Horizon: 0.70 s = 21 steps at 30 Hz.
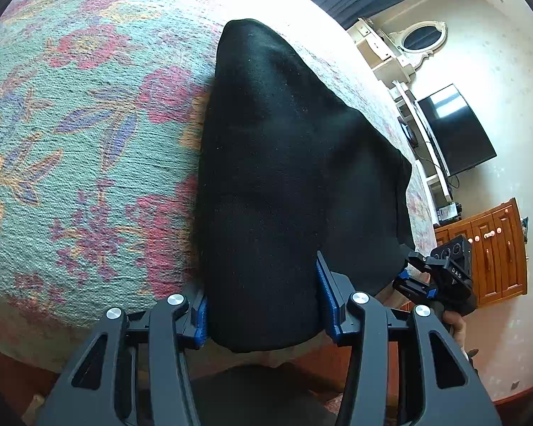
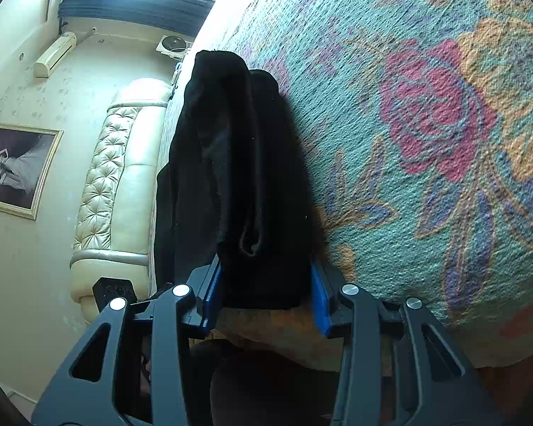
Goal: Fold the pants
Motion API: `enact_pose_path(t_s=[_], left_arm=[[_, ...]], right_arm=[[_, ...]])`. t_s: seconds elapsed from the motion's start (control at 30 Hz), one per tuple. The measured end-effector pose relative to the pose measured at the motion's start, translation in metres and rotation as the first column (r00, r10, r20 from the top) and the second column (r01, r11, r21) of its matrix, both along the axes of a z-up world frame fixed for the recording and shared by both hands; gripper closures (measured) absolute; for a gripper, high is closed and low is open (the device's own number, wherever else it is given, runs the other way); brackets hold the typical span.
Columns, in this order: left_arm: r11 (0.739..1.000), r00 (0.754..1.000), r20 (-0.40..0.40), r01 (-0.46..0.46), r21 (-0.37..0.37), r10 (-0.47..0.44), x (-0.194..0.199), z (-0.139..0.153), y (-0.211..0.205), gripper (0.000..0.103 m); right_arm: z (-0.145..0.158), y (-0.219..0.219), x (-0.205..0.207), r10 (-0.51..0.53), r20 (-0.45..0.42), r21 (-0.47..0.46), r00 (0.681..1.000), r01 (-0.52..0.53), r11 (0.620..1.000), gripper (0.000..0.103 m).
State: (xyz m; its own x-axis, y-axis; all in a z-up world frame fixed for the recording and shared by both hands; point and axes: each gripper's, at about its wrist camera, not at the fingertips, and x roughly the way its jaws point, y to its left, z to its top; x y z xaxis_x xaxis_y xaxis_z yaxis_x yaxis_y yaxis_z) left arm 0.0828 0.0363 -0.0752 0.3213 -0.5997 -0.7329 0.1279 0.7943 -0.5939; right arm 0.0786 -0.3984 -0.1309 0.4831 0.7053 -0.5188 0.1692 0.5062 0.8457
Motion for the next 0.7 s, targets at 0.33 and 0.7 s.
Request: enact_pose_path(t_s=[0.33,0.7], left_arm=[[1.000,1.000,-0.013,-0.026,-0.011,0.026,0.000,0.000,0.007,0.058],[0.997,0.997,-0.022,-0.073,-0.015,0.073,-0.008,-0.003,0.020,0.058]], right_arm=[[0.005,0.023,0.010,0.013,0.001,0.000,1.000,-0.013,1.000,0.063],[0.014,0.051,0.020,0.097,-0.006,-0.010,0.995,-0.097,0.995,0.066]])
